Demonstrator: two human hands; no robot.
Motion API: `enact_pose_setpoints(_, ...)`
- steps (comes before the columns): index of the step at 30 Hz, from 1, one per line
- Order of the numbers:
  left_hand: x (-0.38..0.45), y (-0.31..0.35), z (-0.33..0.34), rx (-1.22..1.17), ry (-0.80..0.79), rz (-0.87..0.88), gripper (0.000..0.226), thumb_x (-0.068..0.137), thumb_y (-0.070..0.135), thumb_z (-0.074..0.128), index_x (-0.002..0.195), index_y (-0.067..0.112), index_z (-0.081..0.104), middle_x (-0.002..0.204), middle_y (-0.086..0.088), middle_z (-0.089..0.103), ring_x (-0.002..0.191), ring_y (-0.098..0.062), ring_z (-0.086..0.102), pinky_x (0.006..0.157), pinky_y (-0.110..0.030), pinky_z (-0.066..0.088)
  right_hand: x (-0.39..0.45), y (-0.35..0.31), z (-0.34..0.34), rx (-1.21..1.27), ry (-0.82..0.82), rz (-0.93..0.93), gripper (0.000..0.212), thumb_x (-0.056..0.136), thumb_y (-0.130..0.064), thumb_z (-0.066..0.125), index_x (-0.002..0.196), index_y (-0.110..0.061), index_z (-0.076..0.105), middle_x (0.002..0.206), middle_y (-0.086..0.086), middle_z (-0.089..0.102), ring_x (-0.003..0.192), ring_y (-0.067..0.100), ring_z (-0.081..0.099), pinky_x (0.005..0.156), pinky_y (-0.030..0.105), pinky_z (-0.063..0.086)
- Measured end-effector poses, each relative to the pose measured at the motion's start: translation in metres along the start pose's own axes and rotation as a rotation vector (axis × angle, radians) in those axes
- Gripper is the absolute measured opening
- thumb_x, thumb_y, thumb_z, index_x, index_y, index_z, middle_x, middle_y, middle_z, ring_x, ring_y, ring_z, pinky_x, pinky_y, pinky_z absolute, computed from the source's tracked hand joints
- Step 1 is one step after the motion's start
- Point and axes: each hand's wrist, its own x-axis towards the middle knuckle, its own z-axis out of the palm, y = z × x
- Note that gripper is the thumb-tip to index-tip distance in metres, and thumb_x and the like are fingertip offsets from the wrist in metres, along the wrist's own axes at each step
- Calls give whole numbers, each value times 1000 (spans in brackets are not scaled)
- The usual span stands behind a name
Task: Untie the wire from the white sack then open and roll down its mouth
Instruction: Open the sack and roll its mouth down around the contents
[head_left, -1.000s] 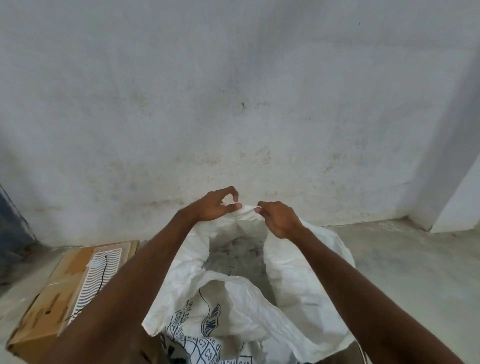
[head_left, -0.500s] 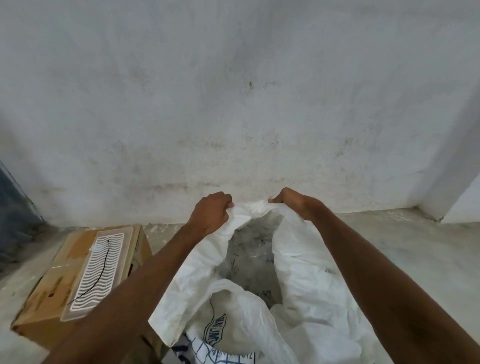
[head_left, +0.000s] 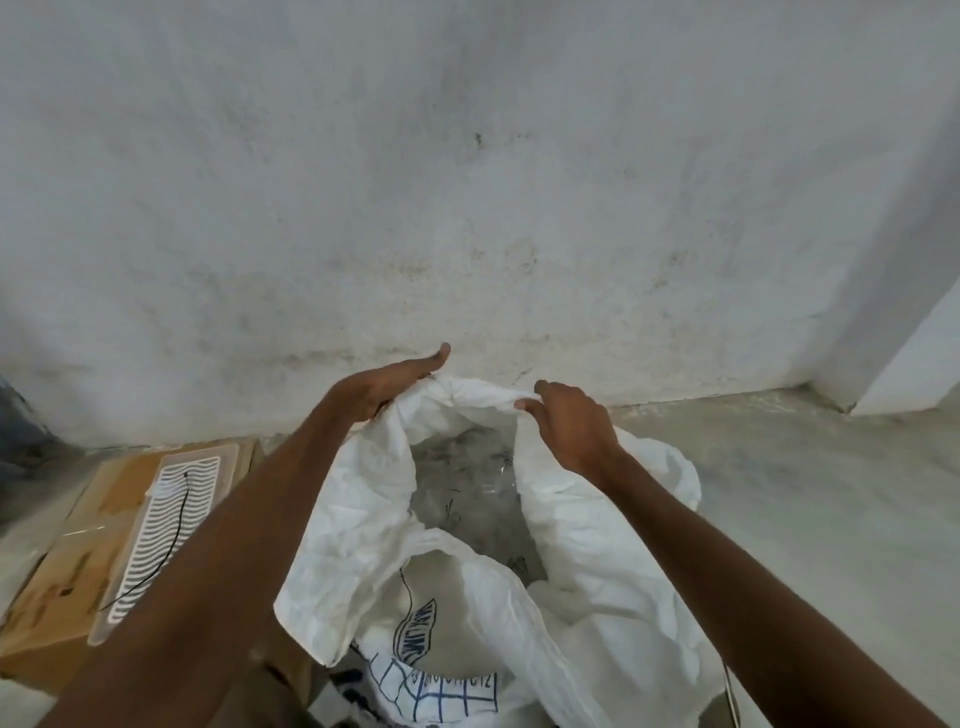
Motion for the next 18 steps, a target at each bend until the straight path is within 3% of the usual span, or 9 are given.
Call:
enact_pose_setpoints(4, 5, 12, 33, 690, 254, 279, 81, 85, 82, 44, 147, 33, 28, 146, -12, 44, 127, -32, 50, 108, -52, 40, 11, 11, -10, 319, -110, 191, 64, 104, -56, 32, 73, -5, 55, 69, 7, 61, 64, 23, 59, 68, 38, 47)
enact_pose_setpoints(6, 4, 15, 64, 894, 258, 486, 70, 87, 75, 45, 143, 33, 39, 140, -6, 44, 125, -28, 45, 106, -52, 37, 21, 12, -14, 504, -211, 319, 63, 104, -58, 31, 68, -10, 51, 71, 7, 60, 66, 20, 56, 76, 41, 46)
enact_pose_setpoints(7, 6, 15, 78, 905, 238, 585, 61, 92, 65, 49, 137, 24, 48, 131, -6, 50, 116, -25, 48, 101, -48, 40, 27, 12, -16, 570, -281, 375, 63, 103, -60, 30, 78, -10, 59, 86, 9, 66, 77, 20, 60, 85, 42, 46)
enact_pose_setpoints(9, 10, 16, 99, 765, 229, 726, 29, 102, 36, 54, 113, 10, 58, 101, -2, 57, 90, -20, 53, 84, -40, 45, 32, 15, -25, 655, -453, 482, 70, 102, -63, 29, 126, -5, 61, 135, 14, 60, 117, 28, 58, 105, 39, 39)
enact_pose_setpoints(10, 12, 17, 103, 663, 206, 720, 17, 103, 27, 53, 102, 11, 59, 90, 1, 57, 81, -18, 53, 78, -37, 43, 33, 16, -29, 690, -513, 509, 74, 101, -65, 30, 140, -6, 53, 147, 14, 52, 129, 31, 52, 113, 42, 36)
enact_pose_setpoints(12, 15, 21, 101, 555, 156, 610, 21, 103, 27, 49, 93, 14, 62, 89, 4, 64, 81, -17, 58, 78, -38, 45, 33, 17, -37, 690, -545, 455, 80, 99, -70, 28, 137, -6, 56, 147, 16, 52, 126, 30, 54, 114, 45, 37)
enact_pose_setpoints(14, 24, 24, 92, 596, 165, 475, 28, 100, 33, 48, 94, 15, 68, 97, 5, 66, 90, -19, 58, 85, -40, 45, 24, 16, -39, 491, -478, 327, 81, 95, -75, 24, 117, -7, 62, 137, 18, 60, 109, 25, 58, 101, 39, 43)
enact_pose_setpoints(15, 28, 24, 85, 598, 179, 417, 29, 99, 32, 49, 84, 15, 67, 90, 6, 62, 86, -19, 55, 82, -38, 42, 18, 14, -36, 365, -436, 275, 79, 94, -77, 25, 117, -9, 60, 133, 16, 62, 105, 25, 58, 93, 39, 44)
enact_pose_setpoints(18, 40, 25, 71, 503, 123, 315, 40, 101, 17, 49, 61, 18, 41, 67, 1, 41, 67, -17, 38, 71, -35, 30, -15, 21, -20, 5, -335, 250, 67, 98, -68, 32, 127, -13, 56, 127, 11, 65, 110, 31, 62, 92, 44, 48)
